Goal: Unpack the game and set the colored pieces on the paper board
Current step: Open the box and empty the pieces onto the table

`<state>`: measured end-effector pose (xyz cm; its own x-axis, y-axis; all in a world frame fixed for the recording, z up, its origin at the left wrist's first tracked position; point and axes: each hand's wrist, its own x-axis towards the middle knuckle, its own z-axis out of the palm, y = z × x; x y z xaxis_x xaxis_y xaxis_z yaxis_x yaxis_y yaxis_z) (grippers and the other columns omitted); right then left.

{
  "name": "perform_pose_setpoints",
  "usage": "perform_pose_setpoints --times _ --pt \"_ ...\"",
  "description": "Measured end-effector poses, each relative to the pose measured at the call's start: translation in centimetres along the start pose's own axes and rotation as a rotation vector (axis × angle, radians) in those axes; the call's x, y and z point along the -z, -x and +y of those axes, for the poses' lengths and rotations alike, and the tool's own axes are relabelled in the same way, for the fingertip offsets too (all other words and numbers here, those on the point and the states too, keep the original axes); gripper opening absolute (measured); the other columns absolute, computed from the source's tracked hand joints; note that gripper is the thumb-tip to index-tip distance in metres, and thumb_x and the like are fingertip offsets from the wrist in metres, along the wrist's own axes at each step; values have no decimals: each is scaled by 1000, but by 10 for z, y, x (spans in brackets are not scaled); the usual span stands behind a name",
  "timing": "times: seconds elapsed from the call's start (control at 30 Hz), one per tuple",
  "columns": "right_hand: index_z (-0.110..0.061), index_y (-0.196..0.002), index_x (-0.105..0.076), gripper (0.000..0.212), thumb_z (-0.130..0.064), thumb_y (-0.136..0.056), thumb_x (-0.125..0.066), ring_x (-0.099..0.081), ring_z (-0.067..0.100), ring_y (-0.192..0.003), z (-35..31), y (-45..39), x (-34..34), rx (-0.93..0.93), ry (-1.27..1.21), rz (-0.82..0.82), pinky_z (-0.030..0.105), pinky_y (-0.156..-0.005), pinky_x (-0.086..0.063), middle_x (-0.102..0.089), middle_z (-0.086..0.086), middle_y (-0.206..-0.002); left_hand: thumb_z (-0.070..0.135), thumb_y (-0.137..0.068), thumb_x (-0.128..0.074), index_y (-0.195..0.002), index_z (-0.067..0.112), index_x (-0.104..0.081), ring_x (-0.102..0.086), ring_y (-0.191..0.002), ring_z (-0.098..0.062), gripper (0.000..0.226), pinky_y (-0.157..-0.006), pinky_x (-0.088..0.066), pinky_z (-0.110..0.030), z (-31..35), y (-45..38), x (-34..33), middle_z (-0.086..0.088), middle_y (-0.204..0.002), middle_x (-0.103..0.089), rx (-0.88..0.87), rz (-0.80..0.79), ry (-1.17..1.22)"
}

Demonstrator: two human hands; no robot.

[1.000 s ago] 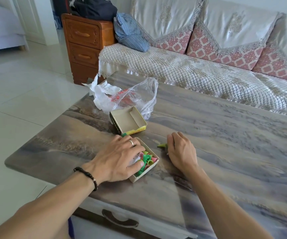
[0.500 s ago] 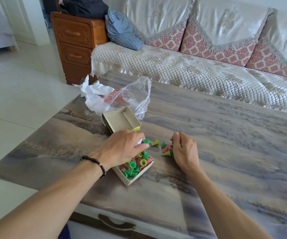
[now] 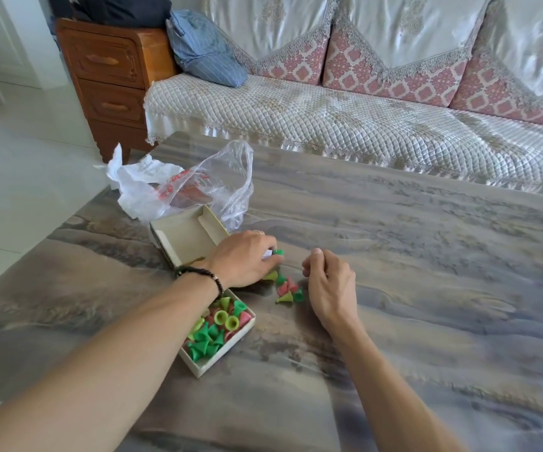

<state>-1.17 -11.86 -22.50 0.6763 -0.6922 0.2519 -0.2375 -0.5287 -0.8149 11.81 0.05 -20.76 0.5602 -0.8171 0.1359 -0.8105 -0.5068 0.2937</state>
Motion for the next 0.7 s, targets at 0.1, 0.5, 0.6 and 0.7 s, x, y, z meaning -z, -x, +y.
perform_pose_setpoints --times 0.1,0.5,0.6,0.7 --pt "-9 -71 -60 41 -29 -99 -38 -63 27 -74 0 1 -3 24 9 -1 44 -71 -51 -67 5 -72 47 -94 -49 -125 20 -60 -60 -94 -20 43 -83 -48 -36 0 10 9 -1 -108 -55 -31 3 28" --pt "-15 -89 -60 22 -24 -90 -41 -54 24 -86 -28 42 -12 394 184 -40 37 -79 -44 -63 2 -89 34 -92 -43 -130 23 -56 -54 -96 -6 42 -74 -43 -22 -27 134 34 11 -118 -51 43 323 190" --pt "-11 -93 -63 23 -23 -91 -44 -55 29 -84 -51 61 -22 675 296 -145 43 -82 -44 -61 4 -88 36 -93 -38 -132 25 -52 -56 -101 -9 43 -74 -49 -30 -28 157 24 13 -124 -49 70 292 206" --pt "-14 -89 -64 23 -26 -92 -44 -52 24 -77 -67 70 -31 878 459 -252 39 -69 -42 -59 1 -84 44 -91 -33 -135 26 -48 -54 -108 -11 49 -82 -49 -33 -31 166 16 12 -127 -46 85 280 244"
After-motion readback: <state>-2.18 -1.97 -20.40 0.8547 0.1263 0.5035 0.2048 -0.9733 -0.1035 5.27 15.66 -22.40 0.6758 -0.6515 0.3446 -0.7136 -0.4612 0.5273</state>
